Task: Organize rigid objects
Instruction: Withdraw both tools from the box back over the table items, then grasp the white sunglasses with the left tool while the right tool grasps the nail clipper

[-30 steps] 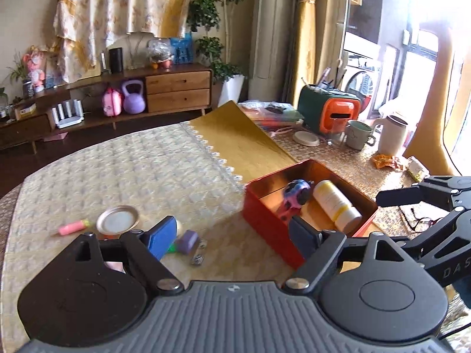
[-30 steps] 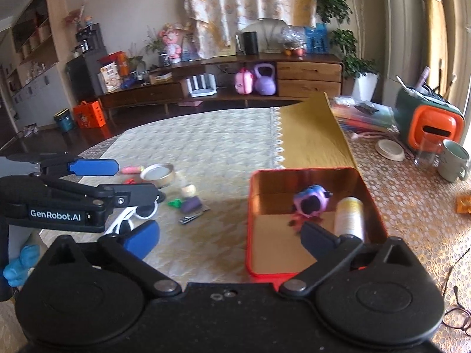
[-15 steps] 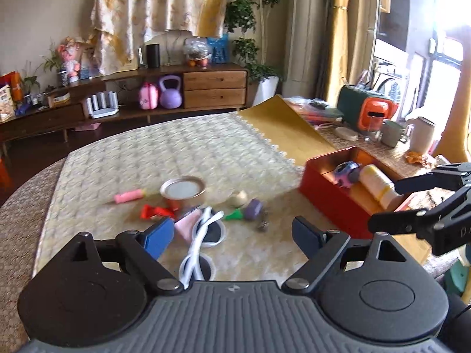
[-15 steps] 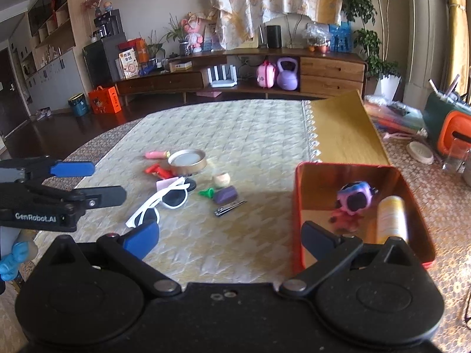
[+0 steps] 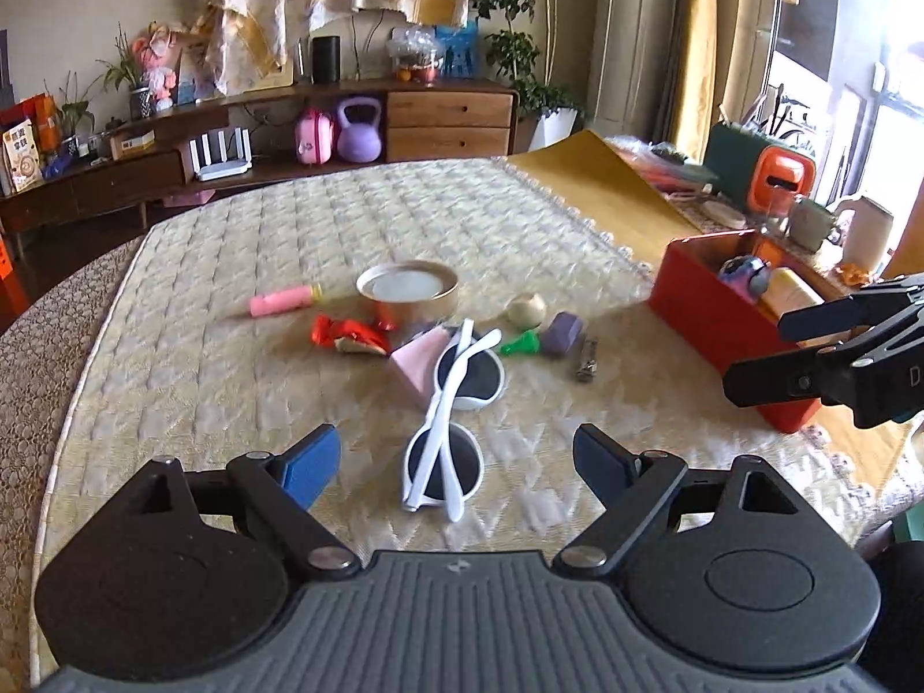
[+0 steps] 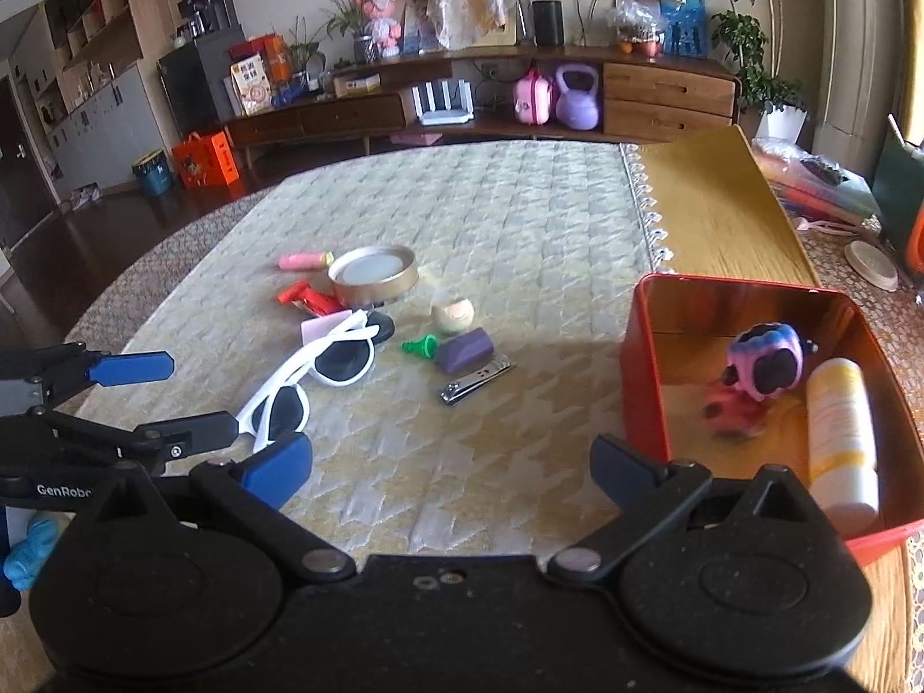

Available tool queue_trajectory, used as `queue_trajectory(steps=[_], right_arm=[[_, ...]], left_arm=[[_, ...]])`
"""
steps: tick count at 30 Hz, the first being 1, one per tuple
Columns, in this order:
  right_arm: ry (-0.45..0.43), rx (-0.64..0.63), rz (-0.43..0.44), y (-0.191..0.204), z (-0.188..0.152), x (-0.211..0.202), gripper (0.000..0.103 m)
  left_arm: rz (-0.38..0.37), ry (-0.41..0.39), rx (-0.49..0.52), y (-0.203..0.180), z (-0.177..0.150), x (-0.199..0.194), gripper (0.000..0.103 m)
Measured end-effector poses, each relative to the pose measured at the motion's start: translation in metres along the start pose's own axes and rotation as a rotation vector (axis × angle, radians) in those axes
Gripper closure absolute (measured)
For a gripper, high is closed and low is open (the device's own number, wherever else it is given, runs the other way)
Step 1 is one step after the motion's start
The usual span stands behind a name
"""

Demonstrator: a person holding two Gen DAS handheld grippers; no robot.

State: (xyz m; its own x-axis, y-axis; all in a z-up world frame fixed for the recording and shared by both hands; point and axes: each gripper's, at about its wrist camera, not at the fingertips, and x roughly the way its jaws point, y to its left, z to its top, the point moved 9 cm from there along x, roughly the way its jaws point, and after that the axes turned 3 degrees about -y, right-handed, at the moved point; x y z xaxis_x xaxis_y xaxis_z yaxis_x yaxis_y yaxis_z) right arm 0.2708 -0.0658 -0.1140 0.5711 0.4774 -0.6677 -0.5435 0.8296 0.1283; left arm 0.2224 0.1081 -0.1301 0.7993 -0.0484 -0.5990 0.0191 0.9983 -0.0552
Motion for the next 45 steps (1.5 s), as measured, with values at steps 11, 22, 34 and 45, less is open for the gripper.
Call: queue_trajectory(steps=[11,22,34,45], right_arm=[[0.057,0.019,-0.016,-0.001,0.008,0.055,0.009],[0.096,0.042,-0.047,-0.008,0.007,0.093,0.025],[0.098,0.040,-0.069,-0.009,0.013,0.110,0.034],[0.089,-0.036,-0.132,-0.010,0.011,0.111,0.063]], left_arm=[[0.005,0.014,0.004,0.009,0.000,0.037,0.015],[-0.007,0.040,0.041,0.007,-0.005,0.062,0.015],[0.009,0.065,0.046,0.008,-0.024,0.065,0.019],[0.009,0.060,0.086,-0.002,-0.024,0.062,0.043]])
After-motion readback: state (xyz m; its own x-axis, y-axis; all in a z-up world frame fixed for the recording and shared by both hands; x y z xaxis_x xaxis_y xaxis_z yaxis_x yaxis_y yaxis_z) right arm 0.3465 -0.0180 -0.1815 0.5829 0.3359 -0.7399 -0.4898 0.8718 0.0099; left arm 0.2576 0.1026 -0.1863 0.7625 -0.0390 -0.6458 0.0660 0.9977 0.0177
